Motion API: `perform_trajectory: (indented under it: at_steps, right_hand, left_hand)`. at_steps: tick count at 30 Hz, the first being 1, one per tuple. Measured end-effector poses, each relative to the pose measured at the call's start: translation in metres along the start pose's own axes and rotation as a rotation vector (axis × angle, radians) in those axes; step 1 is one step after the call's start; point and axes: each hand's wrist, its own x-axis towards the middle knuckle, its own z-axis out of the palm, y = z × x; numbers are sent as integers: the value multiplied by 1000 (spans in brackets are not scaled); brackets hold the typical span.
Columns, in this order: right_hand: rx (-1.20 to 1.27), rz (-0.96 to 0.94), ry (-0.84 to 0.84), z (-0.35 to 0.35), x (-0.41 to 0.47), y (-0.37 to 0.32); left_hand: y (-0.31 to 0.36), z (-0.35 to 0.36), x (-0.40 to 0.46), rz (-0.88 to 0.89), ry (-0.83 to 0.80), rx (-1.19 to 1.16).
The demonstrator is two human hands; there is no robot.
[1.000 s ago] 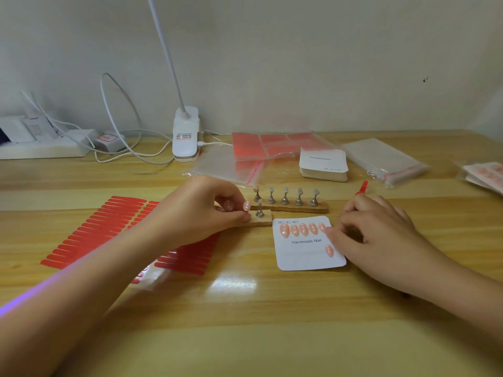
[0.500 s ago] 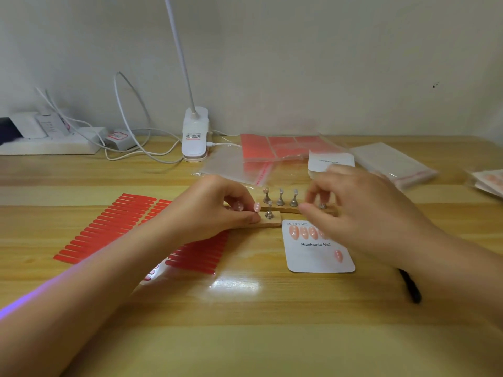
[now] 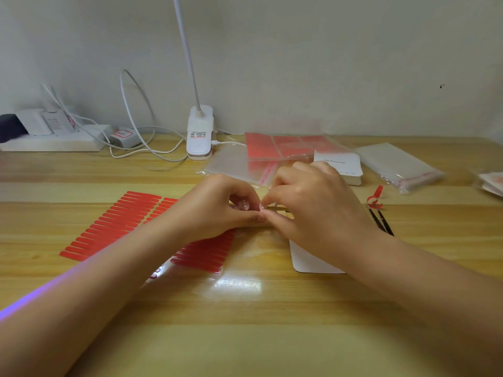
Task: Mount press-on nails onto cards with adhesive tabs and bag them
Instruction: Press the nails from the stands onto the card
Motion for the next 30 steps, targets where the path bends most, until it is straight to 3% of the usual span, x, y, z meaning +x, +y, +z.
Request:
perform_trajectory:
  at_steps: [11,22,30]
  right_hand:
    - [57,-30,0,-1,2,3]
    - [383,158,70,6,10,15]
    - [614,245,238,-7,-7,26]
  left_hand:
    - [0,1,1,-17,3,-4]
    - [0,0,1,-39,19,6]
    - [0,0,1,-61,3,53]
